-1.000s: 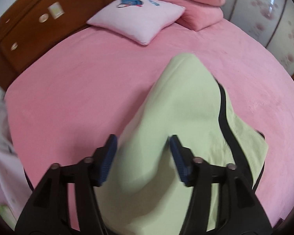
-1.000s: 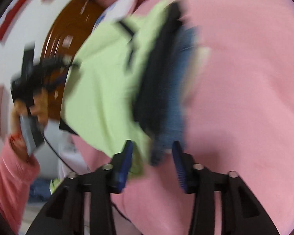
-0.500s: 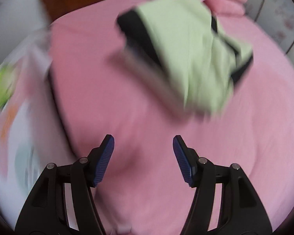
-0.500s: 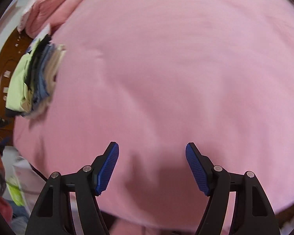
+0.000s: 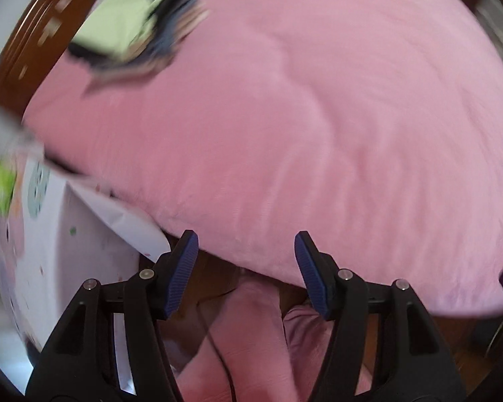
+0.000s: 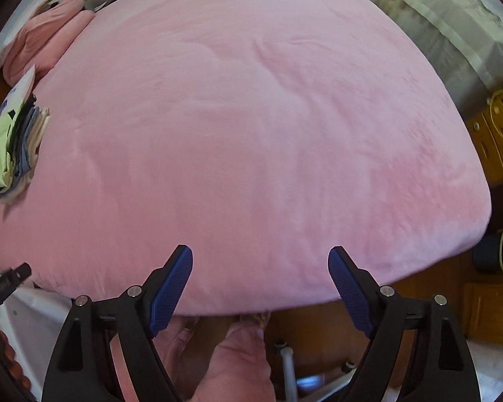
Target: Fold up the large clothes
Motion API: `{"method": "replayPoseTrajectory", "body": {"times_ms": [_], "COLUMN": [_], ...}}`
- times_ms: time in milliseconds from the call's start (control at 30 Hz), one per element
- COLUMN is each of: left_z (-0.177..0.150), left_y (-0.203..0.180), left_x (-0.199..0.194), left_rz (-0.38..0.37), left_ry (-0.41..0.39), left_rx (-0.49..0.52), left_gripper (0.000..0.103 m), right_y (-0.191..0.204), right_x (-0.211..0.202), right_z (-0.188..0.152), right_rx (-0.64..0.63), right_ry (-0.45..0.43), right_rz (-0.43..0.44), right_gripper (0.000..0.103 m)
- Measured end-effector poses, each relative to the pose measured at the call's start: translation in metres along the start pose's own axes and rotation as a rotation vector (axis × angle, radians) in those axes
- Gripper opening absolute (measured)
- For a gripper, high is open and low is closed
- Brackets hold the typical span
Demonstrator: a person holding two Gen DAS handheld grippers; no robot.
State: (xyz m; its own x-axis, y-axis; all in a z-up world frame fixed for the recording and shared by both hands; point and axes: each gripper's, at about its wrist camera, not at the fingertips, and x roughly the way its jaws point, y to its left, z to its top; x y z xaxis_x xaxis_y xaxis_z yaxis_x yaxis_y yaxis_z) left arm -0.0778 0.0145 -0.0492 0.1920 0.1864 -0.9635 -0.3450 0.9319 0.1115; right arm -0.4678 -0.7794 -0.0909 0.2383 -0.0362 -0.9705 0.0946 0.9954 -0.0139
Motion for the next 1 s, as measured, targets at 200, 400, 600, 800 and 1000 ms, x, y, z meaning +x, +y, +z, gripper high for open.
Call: {"method": "replayPoseTrajectory", "body": {"times_ms": [200,400,600,800,1000], "left_z": [0.014,0.036,0.054,0.058,0.043], "left_y": [-0.016,-0.015,-0.024,-0.022,-0.019], "left_x": [-0.053,-0.12,-0.192,-0.236,-0.22], "left_rz": [-0.156,-0.191,-0.223,-0.22,-0.197], "left_ry": [-0.009,-0.091,-0.251,-0.369,-0.304], "left_rx": [0.083,0.139,0.222,0.229,0.188], "left_gripper": [0.058,0.058,0.058,0.059,0.062], "right_y": [-0.005,0.023,0.053,0.054,0.053], "right_x": [-0.054,-0.12,-0.205,-0.255,-0.261], "right_z": [-0.018,-0.036,-0.022,-0.004,-0.015], "right_rx": [-0.106,0.008,-0.183,-0.154,-0.08], "right_ry": [-0.009,0.063,-0.172,-0.171,-0.178], "right_rz": [0.031,0.24,0.163,0.177,0.133], "right_gripper": [0.085,0.09,0.094,0.099,0.1]}}
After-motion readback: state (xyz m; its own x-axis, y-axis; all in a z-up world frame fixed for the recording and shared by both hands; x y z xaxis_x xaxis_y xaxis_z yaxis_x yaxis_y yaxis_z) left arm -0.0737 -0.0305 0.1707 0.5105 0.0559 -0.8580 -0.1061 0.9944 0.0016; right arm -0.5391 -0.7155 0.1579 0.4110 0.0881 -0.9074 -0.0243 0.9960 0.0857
